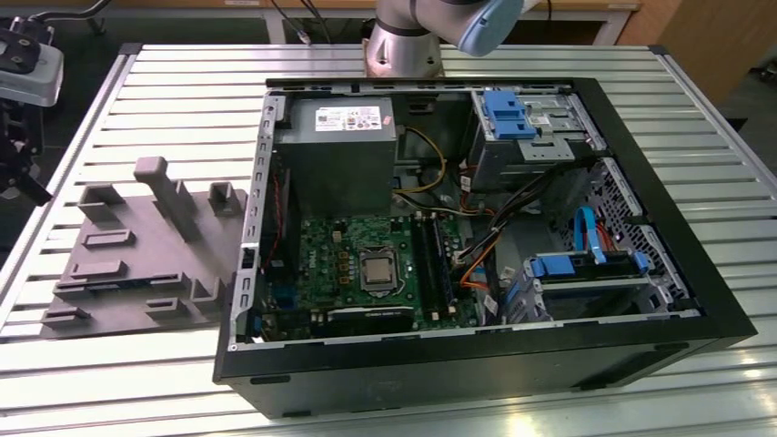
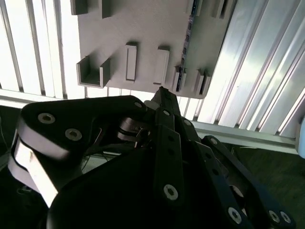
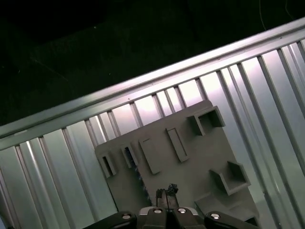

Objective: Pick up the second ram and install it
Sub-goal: 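Pick up the second ram and move it above second insertion slot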

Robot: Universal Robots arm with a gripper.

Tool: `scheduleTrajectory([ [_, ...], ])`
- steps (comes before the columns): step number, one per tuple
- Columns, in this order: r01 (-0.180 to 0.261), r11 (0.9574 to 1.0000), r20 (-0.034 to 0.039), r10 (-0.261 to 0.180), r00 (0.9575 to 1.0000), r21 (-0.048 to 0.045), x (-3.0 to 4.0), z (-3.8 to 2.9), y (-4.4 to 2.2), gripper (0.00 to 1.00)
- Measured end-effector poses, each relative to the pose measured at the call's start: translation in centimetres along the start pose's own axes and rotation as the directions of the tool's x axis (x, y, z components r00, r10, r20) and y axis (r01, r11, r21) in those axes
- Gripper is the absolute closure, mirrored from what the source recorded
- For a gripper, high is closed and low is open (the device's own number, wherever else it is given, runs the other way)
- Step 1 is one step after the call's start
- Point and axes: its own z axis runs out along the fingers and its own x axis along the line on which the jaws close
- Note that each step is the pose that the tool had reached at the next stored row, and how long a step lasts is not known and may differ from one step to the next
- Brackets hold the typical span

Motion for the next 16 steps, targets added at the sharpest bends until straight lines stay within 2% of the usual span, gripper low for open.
scheduleTrajectory([
  [7, 0.071, 0.9975, -0.0028, -0.071, 0.9975, -0.0041, 0.00, 0.01, 0.00, 0.89],
  [12, 0.124, 0.9923, -0.0047, -0.124, 0.9923, -0.0073, 0.00, 0.02, 0.00, 0.89],
  [16, 0.165, 0.9863, -0.0060, -0.165, 0.9863, -0.0098, 0.00, 0.03, 0.00, 0.89],
])
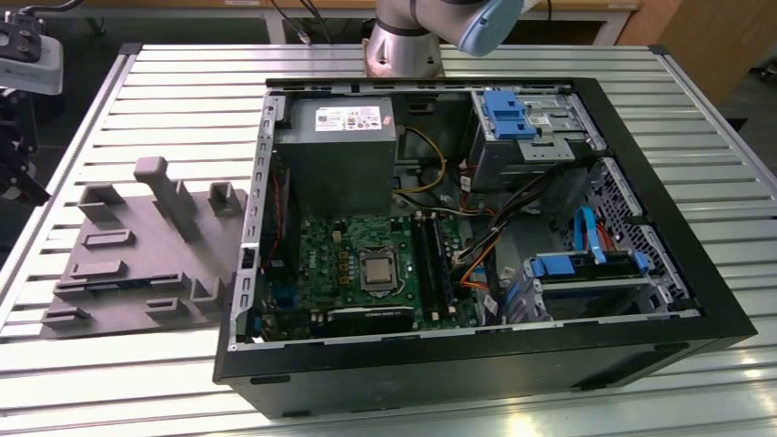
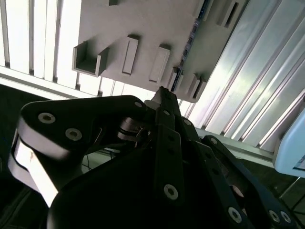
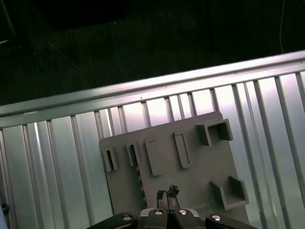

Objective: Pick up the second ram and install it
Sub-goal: 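Pick up the second ram and move it above second insertion slot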

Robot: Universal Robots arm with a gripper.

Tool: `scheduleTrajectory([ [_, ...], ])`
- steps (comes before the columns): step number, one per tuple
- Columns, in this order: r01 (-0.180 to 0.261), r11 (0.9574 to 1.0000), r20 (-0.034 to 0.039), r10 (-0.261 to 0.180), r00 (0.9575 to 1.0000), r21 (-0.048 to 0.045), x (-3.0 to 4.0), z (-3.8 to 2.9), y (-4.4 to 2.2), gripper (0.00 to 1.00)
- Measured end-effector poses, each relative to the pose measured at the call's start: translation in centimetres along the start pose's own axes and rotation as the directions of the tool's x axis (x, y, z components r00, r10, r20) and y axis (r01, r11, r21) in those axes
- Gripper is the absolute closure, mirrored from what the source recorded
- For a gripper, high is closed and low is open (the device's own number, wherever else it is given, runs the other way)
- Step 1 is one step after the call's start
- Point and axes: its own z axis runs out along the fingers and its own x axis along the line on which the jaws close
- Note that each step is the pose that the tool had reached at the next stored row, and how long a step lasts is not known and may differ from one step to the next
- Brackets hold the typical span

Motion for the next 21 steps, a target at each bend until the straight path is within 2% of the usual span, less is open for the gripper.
scheduleTrajectory([
  [4, 0.041, 0.9992, -0.0017, -0.041, 0.9992, -0.0023, 0.00, 0.01, 0.00, 0.89],
  [10, 0.097, 0.9953, -0.0038, -0.097, 0.9953, -0.0056, 0.00, 0.04, 0.00, 0.89],
  [21, 0.100, 0.9950, -0.0039, -0.100, 0.9950, -0.0058, 0.02, 0.35, -0.01, 0.89],
])
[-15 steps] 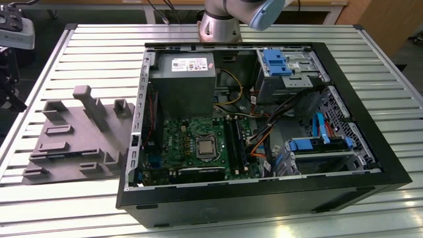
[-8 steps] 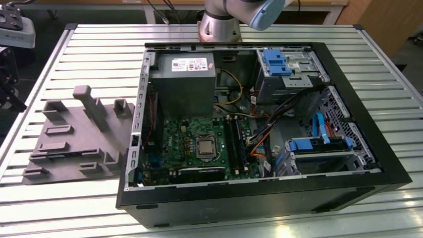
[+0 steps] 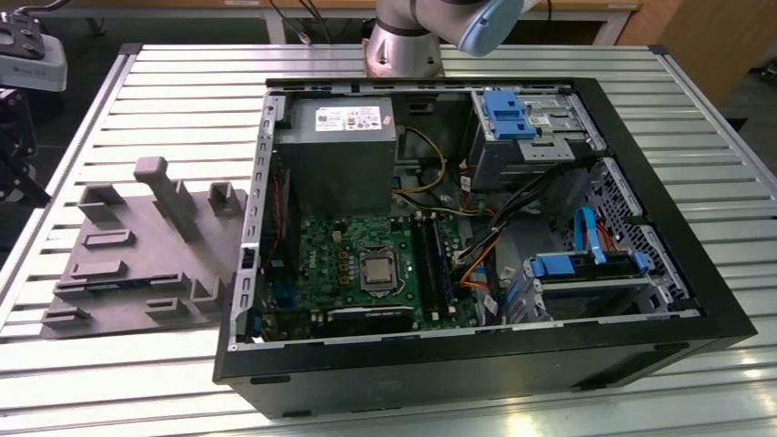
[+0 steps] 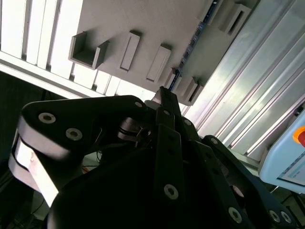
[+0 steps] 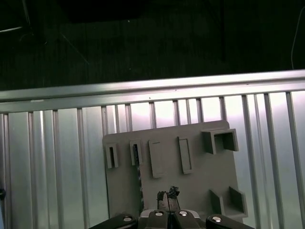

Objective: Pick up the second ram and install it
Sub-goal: 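Pick up the second ram and move it above second insertion slot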

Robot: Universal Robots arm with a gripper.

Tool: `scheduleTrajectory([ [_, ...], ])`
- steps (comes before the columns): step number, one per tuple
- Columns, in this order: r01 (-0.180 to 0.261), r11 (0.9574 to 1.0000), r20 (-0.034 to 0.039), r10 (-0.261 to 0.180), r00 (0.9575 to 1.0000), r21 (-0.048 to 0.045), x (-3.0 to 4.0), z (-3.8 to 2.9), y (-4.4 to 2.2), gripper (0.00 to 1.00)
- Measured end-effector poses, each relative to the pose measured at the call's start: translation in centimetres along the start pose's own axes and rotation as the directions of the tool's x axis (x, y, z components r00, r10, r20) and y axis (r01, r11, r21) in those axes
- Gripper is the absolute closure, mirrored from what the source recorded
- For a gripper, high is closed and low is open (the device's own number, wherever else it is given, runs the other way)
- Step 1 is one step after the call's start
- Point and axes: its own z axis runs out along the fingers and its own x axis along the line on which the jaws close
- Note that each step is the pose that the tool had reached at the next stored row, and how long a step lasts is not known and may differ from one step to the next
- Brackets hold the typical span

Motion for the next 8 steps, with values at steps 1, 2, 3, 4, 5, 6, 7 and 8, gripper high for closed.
scheduleTrajectory([
  [1, 0.000, 1.0000, 0.0000, 0.000, 1.0000, -0.0001, 0.00, 0.04, 0.00, 0.89],
  [2, 0.000, 1.0000, 0.0001, 0.000, 1.0000, 0.0001, 0.00, 0.09, 0.00, 0.89],
  [3, 0.001, 1.0000, 0.0000, -0.001, 1.0000, 0.0000, 0.01, 0.12, -0.01, 0.89],
  [4, 0.001, 1.0000, 0.0000, -0.001, 1.0000, 0.0000, 0.01, 0.16, -0.01, 0.89],
  [5, 0.001, 1.0000, 0.0000, -0.001, 1.0000, -0.0001, 0.01, 0.20, -0.01, 0.89],
  [6, 0.001, 1.0000, 0.0000, -0.001, 1.0000, -0.0001, 0.01, 0.25, -0.01, 0.89],
  [7, 0.001, 1.0000, -0.0001, -0.001, 1.0000, -0.0001, 0.02, 0.29, -0.01, 0.89],
  [8, 0.001, 1.0000, 0.0000, -0.001, 1.0000, -0.0001, 0.02, 0.33, -0.01, 0.89],
])
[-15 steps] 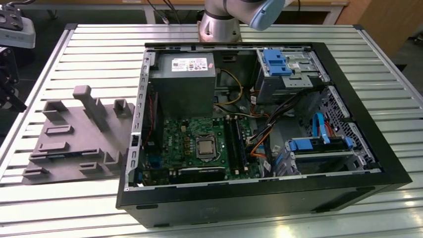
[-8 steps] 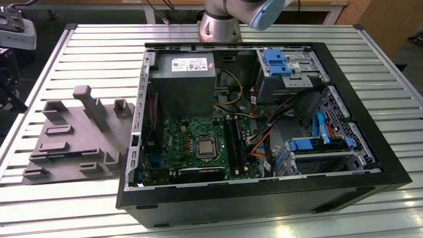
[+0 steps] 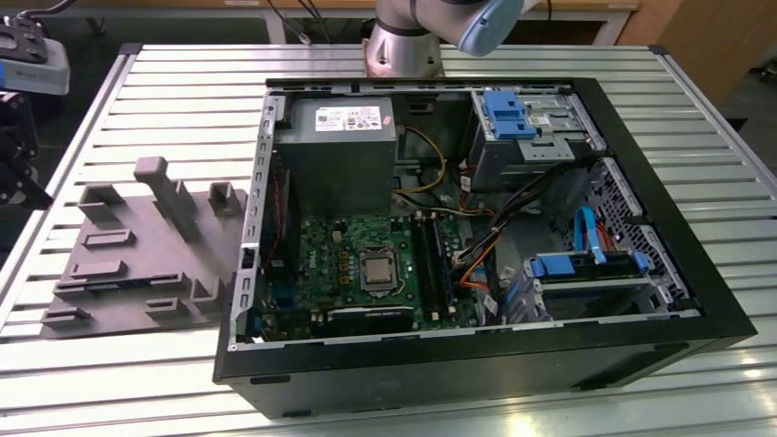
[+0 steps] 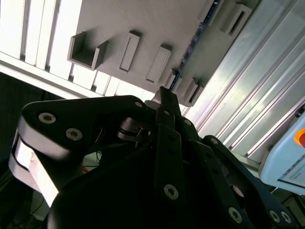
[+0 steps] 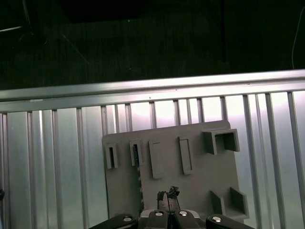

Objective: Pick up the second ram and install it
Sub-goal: 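Pick up the second ram and move it above second insertion slot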

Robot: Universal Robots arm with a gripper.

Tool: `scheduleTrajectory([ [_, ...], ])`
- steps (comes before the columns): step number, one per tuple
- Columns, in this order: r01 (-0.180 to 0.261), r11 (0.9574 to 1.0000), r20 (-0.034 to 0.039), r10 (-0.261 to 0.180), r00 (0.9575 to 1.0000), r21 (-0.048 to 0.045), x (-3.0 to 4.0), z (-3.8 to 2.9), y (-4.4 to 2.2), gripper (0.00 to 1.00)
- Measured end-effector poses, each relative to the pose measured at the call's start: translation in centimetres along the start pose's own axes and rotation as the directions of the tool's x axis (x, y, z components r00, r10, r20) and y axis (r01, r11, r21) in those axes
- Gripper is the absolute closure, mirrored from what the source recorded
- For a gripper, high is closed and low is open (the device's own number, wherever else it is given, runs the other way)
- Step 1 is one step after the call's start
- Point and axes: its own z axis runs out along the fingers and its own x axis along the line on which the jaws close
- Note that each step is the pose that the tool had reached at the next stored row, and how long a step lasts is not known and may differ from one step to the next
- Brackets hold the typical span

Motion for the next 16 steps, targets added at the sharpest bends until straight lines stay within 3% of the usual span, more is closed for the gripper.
scheduleTrajectory([
  [16, 0.004, 1.0000, -0.0001, -0.004, 1.0000, -0.0002, 0.04, 0.64, -0.03, 0.89],
])
